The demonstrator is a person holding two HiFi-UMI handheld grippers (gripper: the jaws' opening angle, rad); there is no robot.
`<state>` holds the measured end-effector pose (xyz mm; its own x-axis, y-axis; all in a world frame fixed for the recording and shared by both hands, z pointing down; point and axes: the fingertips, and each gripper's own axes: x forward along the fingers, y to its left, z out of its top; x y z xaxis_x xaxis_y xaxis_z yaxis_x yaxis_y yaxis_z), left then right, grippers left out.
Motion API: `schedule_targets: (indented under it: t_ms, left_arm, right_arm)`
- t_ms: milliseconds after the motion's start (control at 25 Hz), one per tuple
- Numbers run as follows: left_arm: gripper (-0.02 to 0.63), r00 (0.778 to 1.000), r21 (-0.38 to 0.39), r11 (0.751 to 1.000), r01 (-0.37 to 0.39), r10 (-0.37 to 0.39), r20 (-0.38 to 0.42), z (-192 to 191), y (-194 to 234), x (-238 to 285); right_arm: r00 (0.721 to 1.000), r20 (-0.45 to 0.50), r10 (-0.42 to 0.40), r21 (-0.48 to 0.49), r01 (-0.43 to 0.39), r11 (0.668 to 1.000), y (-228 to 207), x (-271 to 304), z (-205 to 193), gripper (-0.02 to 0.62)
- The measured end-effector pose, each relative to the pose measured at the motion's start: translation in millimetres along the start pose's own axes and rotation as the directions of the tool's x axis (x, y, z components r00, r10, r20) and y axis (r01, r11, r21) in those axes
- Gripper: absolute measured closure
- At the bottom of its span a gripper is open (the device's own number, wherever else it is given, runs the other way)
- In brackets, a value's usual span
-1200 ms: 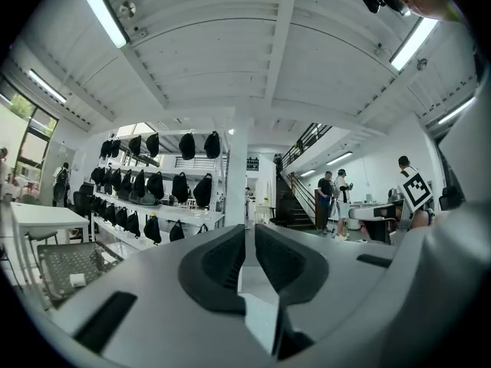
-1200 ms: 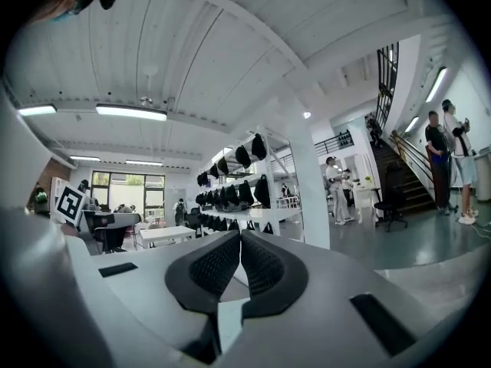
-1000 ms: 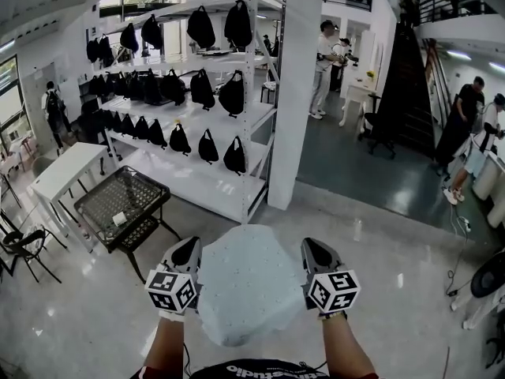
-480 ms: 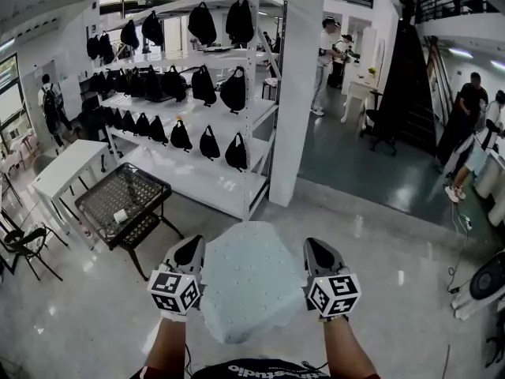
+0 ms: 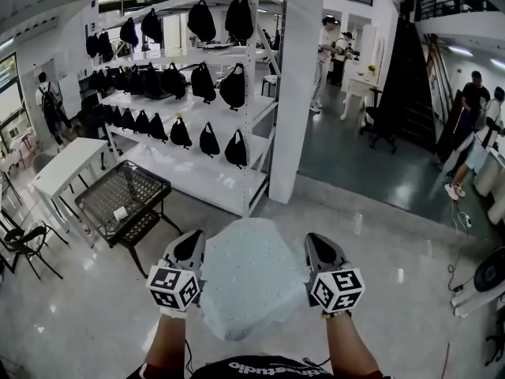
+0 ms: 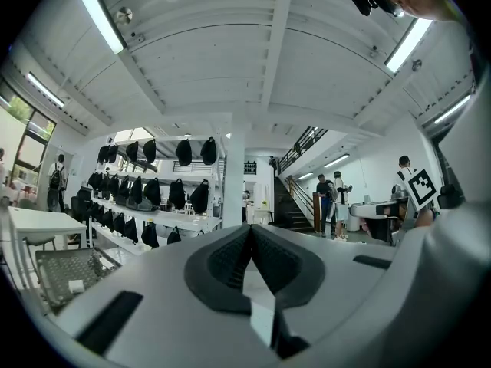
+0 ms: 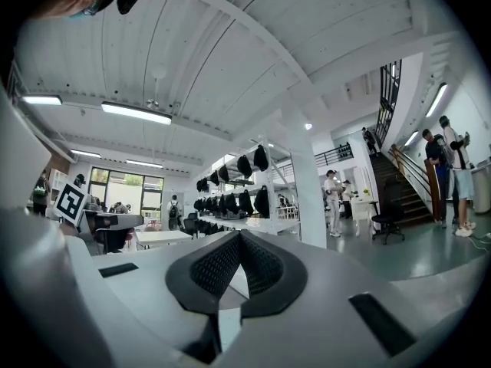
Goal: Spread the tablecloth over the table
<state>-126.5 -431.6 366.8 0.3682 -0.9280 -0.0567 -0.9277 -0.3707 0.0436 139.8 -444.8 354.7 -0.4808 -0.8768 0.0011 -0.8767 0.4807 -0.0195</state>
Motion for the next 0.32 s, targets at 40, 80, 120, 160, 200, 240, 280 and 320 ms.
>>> schedule_targets:
  t_ms: [40,80,120,160,200,240,280,320]
  left_arm:
    - [0.589,1.000,0.002,1.000,0.001,-0.001,-0.001,0.1,0.4,-0.3]
    - [0.589,1.000,0.003,1.000,0.003,-0.003,-0.003,0.7,0.6,-0.6]
    - [0.589,1.000,0.005,1.000,0.005,-0.005,-0.004,1.6,0.5,-0.8]
    - [0.589,1.000,0.006,1.000,0.005,-0.005,-0.004,2.8,0.2,-1.1]
    - [0.589,1.000,0.006,1.000,0.003,-0.003,-0.004,3.8,0.1,-1.5]
    - [0.589,1.000,0.006,1.000,0.001,-0.001,-0.003,4.7,0.2,-1.8]
    - [0.589,1.000,0.006,1.000,-0.002,0.002,-0.002,5.4,0.6,-2.2]
    - [0.589,1.000,0.005,1.000,-0.005,0.005,-0.001,6.0,1.1,-2.6]
  right_arm:
    - [1.000,0.001,0.000,0.000,0.000,1.000,0.7,0.2,0.3,0.571]
    - [1.000,0.002,-0.001,0.000,0.001,1.000,1.1,0.3,1.0,0.571]
    - [1.000,0.002,-0.001,0.000,0.001,1.000,1.3,0.2,2.2,0.572]
    - [1.000,0.003,-0.001,0.001,0.001,1.000,1.4,-0.1,3.8,0.571]
    - [1.000,0.004,-0.001,0.001,0.001,1.000,1.7,-0.3,5.4,0.572]
    - [1.000,0.005,0.001,0.001,-0.001,1.000,2.1,-0.2,6.7,0.572]
    - [1.000,0.005,0.003,0.001,-0.003,1.000,2.6,-0.1,7.7,0.571]
    - [1.000,0.005,0.005,0.000,-0.005,1.000,3.2,0.0,8.6,0.572]
